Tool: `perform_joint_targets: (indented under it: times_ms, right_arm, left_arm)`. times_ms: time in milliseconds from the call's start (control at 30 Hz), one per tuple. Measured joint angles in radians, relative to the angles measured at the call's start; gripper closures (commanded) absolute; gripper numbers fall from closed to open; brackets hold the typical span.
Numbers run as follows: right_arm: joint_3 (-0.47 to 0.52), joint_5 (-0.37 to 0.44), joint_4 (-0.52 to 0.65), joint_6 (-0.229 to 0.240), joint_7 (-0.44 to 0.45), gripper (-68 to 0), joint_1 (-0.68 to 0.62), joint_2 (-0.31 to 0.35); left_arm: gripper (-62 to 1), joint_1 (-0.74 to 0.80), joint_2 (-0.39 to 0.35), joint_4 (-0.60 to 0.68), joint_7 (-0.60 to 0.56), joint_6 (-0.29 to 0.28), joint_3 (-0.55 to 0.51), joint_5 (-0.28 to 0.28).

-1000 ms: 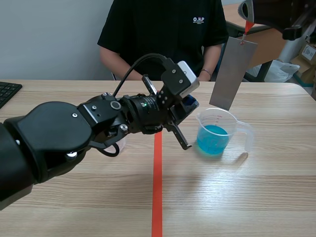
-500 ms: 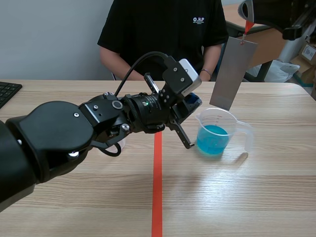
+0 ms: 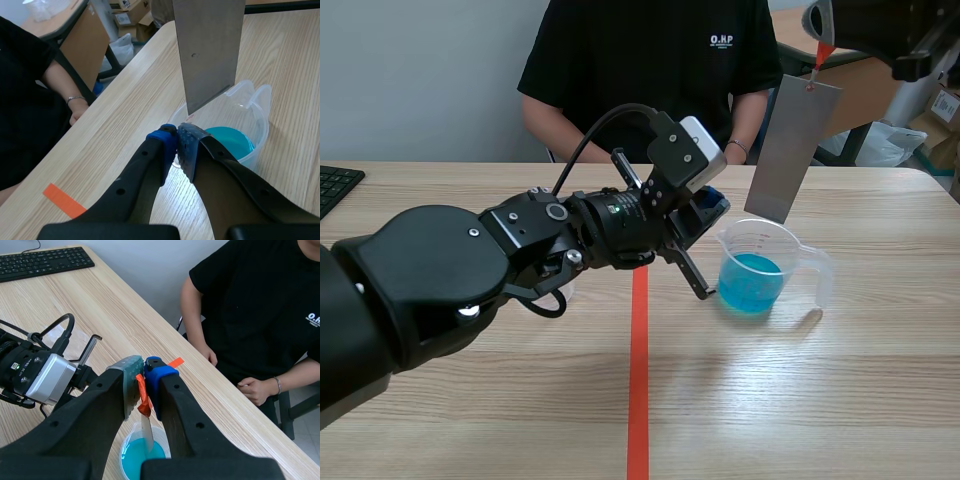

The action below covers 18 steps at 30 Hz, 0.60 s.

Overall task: Do the redox reaction experiment.
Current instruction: 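Raise the plate and point at it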

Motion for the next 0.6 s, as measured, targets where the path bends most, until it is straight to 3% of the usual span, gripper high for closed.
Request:
perform_joint_targets:
  times_ms: [600]
  right_arm:
    - [0.000,0.000,0.000,0.000,0.000,-1.5,0.000,0.000]
  left_arm:
    - [-4.9,0.000,-0.003,0.000,-0.006,-0.005,0.000,0.000]
